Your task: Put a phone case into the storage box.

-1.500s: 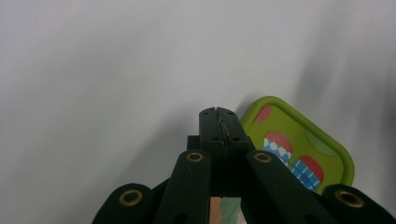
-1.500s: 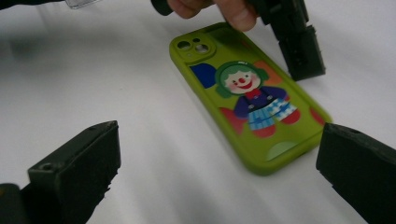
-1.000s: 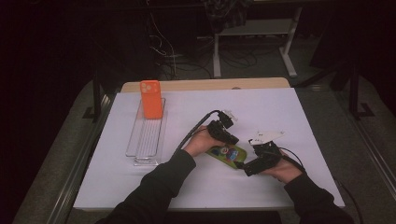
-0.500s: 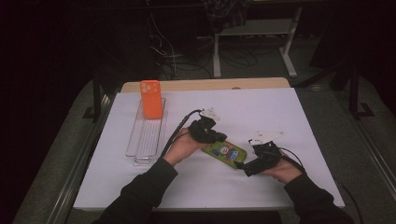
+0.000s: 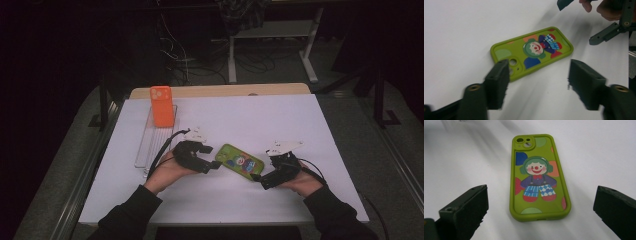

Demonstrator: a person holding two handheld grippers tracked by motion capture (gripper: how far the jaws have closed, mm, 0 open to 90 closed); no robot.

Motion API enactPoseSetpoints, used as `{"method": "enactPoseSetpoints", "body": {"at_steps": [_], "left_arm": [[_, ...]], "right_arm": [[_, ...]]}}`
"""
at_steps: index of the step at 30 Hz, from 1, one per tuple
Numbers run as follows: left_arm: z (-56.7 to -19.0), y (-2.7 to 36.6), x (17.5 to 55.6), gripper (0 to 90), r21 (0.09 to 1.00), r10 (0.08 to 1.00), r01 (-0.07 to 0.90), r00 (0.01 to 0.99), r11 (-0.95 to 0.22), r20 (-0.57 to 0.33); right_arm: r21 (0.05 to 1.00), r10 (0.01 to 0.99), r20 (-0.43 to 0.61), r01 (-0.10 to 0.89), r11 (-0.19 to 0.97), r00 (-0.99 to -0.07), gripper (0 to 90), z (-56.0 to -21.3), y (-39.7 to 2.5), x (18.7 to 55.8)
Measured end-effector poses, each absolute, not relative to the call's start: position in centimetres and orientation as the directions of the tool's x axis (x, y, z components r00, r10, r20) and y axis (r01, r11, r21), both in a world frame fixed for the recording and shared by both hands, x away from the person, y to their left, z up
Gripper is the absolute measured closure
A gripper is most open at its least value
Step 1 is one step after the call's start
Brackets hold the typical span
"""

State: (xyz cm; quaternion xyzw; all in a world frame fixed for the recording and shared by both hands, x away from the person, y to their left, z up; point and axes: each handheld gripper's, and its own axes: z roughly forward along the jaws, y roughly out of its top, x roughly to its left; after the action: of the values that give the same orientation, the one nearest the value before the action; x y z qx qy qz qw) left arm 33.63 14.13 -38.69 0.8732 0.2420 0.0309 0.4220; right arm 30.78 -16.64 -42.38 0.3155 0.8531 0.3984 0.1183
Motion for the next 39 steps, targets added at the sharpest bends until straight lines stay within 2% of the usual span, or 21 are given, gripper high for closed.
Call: {"method": "enactPoseSetpoints", "body": {"at_steps": [4, 6, 8, 9, 24, 39], "left_arm": [[-39.6, 14.9, 32.9, 12.6, 0.739, 0.454, 0.394, 0.881, -0.546, -0.133], [-40.1, 15.1, 32.7, 5.4, 0.728, 0.456, 0.412, 0.877, -0.547, -0.154], [-40.1, 15.2, 32.5, 2.1, 0.737, 0.459, 0.387, 0.881, -0.554, -0.117], [-40.1, 15.3, 32.5, 0.0, 0.737, 0.452, 0.390, 0.883, -0.553, -0.128], [-40.2, 15.4, 32.4, 0.0, 0.740, 0.444, 0.377, 0.888, -0.557, -0.119], [-40.2, 15.5, 32.6, 0.0, 0.746, 0.461, 0.400, 0.876, -0.532, -0.141]], "right_arm": [[0.753, 0.632, 0.050, 0.445, 0.484, -0.773, 0.0, -42.4, -16.7, 30.8], [0.754, 0.632, 0.056, 0.448, 0.480, -0.773, 0.0, -42.4, -16.7, 30.8], [0.754, 0.635, 0.059, 0.451, 0.477, -0.770, 0.0, -42.4, -16.7, 30.8], [0.754, 0.637, 0.059, 0.452, 0.476, -0.768, 0.0, -42.3, -16.7, 30.8], [0.746, 0.648, 0.072, 0.472, 0.469, -0.758, 0.0, -41.6, -16.2, 31.3], [0.734, 0.639, 0.061, 0.468, 0.492, -0.767, 0.0, -39.5, -13.8, 34.2]]}}
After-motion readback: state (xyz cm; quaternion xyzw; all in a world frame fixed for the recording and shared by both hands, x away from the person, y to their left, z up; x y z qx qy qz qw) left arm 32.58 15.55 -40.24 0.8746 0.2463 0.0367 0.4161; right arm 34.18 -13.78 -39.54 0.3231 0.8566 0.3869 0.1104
